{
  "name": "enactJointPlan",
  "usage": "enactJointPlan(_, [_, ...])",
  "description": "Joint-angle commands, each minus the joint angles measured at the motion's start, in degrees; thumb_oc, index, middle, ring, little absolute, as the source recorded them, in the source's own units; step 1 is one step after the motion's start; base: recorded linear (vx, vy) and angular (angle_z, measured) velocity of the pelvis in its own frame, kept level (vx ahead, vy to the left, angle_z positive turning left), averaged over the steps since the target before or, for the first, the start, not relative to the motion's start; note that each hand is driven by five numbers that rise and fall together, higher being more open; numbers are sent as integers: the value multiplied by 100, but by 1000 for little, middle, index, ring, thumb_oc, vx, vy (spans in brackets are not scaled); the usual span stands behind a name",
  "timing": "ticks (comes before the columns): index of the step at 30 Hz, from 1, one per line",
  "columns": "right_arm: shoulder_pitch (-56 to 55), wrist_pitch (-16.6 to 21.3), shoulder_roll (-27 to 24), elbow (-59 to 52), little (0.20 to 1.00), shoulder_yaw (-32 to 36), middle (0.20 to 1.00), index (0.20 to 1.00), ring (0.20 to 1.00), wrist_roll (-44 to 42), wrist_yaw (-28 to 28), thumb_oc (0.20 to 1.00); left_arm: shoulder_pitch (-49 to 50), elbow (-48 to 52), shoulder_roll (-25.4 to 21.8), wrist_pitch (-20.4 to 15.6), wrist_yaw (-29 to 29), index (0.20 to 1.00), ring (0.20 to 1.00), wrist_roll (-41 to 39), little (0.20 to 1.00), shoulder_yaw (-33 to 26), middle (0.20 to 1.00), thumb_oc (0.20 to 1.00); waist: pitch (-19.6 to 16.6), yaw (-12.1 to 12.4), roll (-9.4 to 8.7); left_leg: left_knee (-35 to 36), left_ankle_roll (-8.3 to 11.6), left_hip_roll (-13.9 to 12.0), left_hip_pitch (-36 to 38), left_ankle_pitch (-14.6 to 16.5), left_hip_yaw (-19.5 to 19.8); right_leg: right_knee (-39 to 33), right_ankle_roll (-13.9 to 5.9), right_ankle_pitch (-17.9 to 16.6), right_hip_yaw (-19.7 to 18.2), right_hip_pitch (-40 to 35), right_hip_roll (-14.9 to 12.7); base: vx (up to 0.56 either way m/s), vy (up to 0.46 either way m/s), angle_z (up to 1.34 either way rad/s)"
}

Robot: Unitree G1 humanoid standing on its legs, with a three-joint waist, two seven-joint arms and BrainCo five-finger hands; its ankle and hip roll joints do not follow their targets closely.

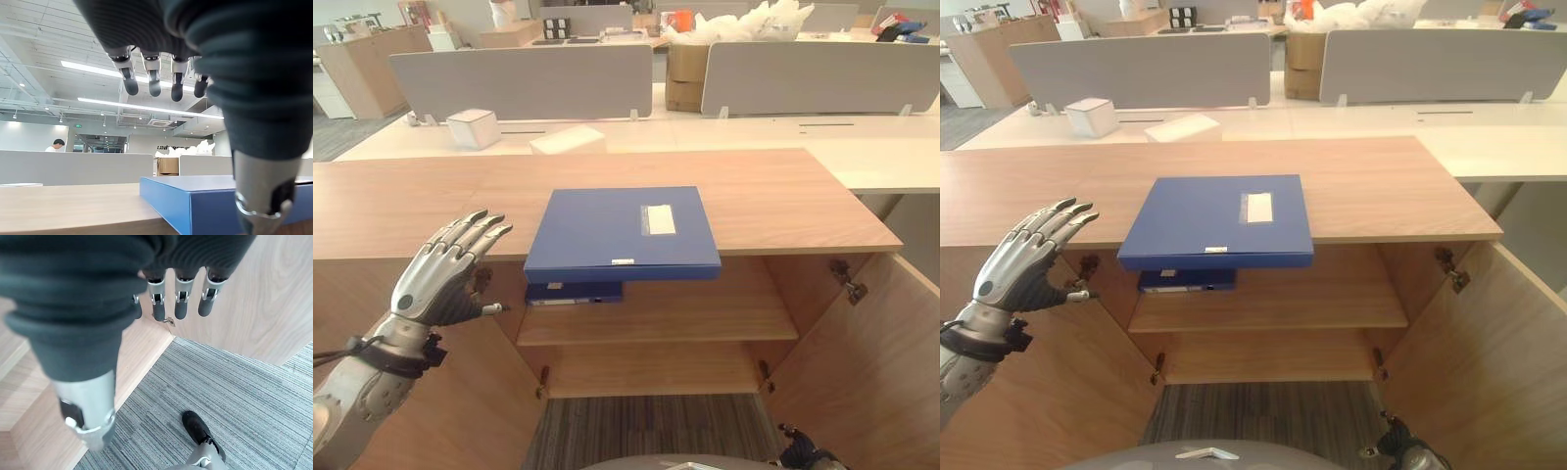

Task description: Put the empty folder in the office cabinet

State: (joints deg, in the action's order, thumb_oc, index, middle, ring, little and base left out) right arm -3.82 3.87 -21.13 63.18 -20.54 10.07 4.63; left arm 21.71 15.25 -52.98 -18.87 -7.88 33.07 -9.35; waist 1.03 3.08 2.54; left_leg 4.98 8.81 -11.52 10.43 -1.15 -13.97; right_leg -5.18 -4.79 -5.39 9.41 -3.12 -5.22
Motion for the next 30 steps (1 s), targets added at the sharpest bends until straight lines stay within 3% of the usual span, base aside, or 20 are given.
enactJointPlan(1, [416, 110, -4, 41, 1000, -175, 1000, 1000, 1000, -149, -178, 1000, -303, -72, -383, -14, -209, 1000, 1000, 147, 1000, -52, 1000, 1000, -52, -147, -301, 2, 92, -252, -344, -133, 142, 32, -607, 183, -83, -308, -680, 13, -15, -7])
enactJointPlan(30, [441, 150, -50, 112, 1000, -108, 1000, 1000, 1000, -278, -363, 1000, -1185, -826, -185, 35, -176, 1000, 1000, 376, 1000, 1316, 1000, 1000, -84, -377, -309, 2, 111, -299, -304, -58, 14, 18, -572, 212, -298, -224, -576, 7, -4, -3])
